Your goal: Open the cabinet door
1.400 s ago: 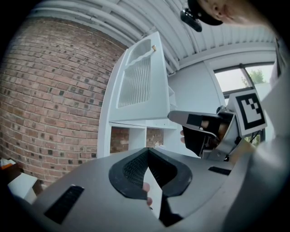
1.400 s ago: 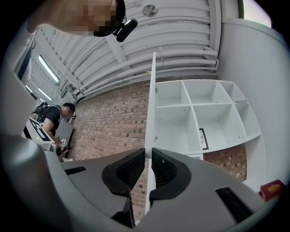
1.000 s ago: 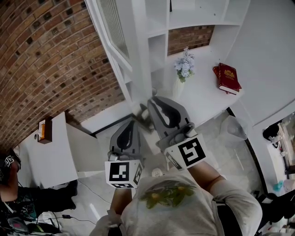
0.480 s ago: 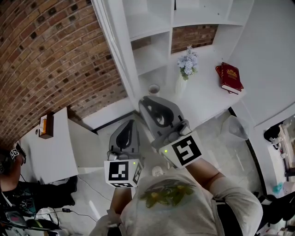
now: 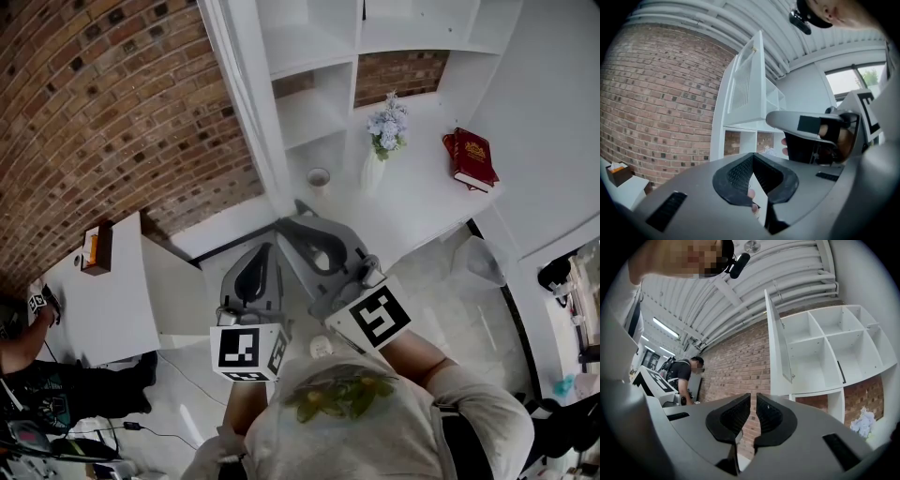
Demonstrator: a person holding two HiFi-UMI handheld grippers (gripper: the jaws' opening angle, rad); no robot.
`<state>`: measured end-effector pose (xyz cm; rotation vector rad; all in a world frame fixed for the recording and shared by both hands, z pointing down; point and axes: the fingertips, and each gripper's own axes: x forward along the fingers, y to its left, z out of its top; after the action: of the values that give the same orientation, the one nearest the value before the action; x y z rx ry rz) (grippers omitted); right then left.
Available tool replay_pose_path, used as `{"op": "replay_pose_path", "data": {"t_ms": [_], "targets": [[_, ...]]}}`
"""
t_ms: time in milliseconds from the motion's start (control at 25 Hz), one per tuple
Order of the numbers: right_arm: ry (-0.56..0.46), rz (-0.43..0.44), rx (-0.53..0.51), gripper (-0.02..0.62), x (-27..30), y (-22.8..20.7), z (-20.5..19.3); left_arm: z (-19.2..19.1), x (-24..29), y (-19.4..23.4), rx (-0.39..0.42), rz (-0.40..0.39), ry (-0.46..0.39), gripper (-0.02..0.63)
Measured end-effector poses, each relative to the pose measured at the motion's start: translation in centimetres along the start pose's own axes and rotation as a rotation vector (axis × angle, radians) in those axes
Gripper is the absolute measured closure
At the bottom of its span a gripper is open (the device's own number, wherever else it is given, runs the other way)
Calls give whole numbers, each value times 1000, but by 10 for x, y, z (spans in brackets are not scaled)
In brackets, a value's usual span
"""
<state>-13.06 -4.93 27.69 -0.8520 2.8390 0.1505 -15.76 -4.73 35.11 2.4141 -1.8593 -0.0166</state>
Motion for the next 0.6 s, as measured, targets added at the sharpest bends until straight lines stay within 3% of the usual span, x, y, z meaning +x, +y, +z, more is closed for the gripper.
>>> {"op": "replay_pose_path", "data": {"t_ms": [240, 600], "targets": [[4, 53, 65, 572, -6, 18, -7, -3, -9, 2, -8, 4, 4, 595], [21, 66, 50, 572, -11, 30, -13, -6, -20, 2, -13, 12, 5, 596]]}}
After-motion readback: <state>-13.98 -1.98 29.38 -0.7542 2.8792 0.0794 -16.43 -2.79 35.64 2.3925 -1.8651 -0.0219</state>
